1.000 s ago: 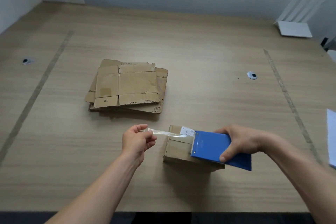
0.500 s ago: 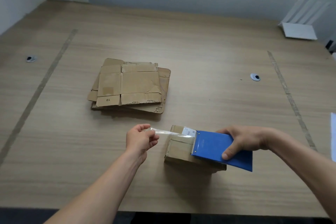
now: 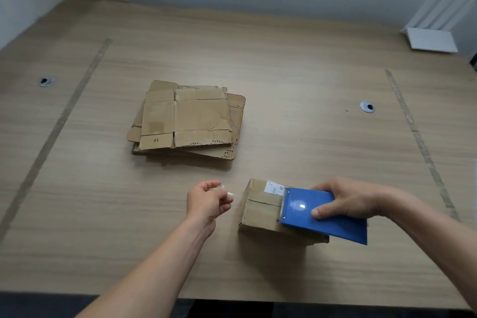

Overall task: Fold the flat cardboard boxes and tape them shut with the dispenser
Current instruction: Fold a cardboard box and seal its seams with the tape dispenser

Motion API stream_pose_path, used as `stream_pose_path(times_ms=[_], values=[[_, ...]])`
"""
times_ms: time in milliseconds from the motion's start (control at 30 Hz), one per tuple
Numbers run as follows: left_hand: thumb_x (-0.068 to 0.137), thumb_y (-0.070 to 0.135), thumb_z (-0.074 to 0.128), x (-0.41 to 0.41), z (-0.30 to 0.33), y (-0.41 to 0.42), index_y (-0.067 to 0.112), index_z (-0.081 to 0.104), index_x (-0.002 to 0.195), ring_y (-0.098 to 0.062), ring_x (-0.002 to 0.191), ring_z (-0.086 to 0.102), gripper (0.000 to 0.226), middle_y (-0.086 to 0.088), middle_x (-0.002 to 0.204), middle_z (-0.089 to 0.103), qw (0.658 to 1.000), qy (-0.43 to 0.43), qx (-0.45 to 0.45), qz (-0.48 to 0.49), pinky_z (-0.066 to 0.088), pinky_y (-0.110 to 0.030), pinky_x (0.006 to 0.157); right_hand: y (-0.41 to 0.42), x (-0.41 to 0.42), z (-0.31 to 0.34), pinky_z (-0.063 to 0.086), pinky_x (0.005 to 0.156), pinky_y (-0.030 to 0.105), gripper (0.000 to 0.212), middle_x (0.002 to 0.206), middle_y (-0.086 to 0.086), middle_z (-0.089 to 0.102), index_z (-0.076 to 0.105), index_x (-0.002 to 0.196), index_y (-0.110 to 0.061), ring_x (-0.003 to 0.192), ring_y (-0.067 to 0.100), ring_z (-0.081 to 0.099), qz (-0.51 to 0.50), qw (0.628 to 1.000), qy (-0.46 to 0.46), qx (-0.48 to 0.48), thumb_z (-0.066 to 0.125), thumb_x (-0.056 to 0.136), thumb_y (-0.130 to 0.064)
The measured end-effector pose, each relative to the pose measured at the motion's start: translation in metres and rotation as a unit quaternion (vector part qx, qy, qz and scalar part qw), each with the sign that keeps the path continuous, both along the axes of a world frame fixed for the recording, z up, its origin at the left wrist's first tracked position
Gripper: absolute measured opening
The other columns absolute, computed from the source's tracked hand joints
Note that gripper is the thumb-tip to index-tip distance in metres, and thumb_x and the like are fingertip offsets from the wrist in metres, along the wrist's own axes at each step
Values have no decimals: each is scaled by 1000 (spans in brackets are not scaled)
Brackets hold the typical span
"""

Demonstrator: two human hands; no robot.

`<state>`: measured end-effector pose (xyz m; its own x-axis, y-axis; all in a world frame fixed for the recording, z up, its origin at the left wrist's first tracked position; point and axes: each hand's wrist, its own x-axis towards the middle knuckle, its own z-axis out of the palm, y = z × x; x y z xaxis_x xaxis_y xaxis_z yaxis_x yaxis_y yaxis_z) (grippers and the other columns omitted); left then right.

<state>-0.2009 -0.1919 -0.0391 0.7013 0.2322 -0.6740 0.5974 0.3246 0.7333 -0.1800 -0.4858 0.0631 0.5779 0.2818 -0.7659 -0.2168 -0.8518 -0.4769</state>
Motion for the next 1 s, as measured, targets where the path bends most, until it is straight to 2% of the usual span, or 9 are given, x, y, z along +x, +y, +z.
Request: stream_pose_path(times_ms=[200, 300, 433, 633, 733, 867, 1000], values=[[88, -11, 59, -7, -9, 0, 7, 58, 98, -21, 61, 65, 20, -13, 77, 62, 1000, 12, 0, 6, 56, -30, 57, 3, 5, -3, 55, 79, 26, 24, 97, -13, 77, 72, 104, -38, 91, 9, 72, 8, 1000, -3, -30, 80, 83, -46], [88, -10, 61, -10, -13, -1, 8, 58, 96, -21, 63, 65, 20, -14, 79, 62, 1000, 15, 1, 14, 56, -30, 58, 6, 7, -3, 55, 82, 29, 25, 98, -11, 76, 72, 103, -36, 93, 11, 72, 15, 999, -4, -44, 80, 82, -47], [87, -7, 64, -14, -19, -5, 8, 57, 95, -20, 59, 63, 18, -14, 80, 62, 999, 20, 22, 12, 54, -26, 52, 10, 7, 0, 55, 82, 28, 26, 98, -11, 76, 71, 106, -36, 92, 10, 71, 16, 998, -2, -57, 79, 83, -46], [87, -5, 64, -23, -27, -21, 4, 58, 104, -19, 60, 64, 19, -13, 78, 64, 999, 38, 31, 21, 54, -28, 54, 9, 6, -2, 55, 82, 27, 23, 96, -13, 76, 72, 102, -39, 91, 10, 71, 15, 998, -3, -60, 79, 82, -46], [89, -9, 58, -17, -16, -16, 10, 53, 102, -19, 59, 67, 23, -15, 82, 60, 997, -3, 43, 58, 55, -28, 53, 9, 7, -3, 55, 82, 28, 25, 96, -13, 76, 72, 103, -39, 92, 11, 71, 15, 998, 1, -60, 80, 81, -48], [91, -10, 52, -12, 11, -15, 13, 48, 100, -19, 59, 68, 25, -11, 72, 59, 989, -99, 104, 37, 55, -31, 56, 11, 10, -2, 55, 82, 29, 24, 97, -12, 76, 72, 101, -38, 92, 12, 71, 15, 998, 8, -64, 80, 81, -49], [91, -7, 54, -18, 15, -20, 16, 46, 96, -20, 59, 68, 25, -13, 72, 60, 984, -113, 124, 59, 55, -32, 56, 10, 12, -4, 56, 86, 33, 28, 98, -11, 76, 73, 102, -36, 94, 14, 72, 15, 997, 6, -70, 81, 79, -51]])
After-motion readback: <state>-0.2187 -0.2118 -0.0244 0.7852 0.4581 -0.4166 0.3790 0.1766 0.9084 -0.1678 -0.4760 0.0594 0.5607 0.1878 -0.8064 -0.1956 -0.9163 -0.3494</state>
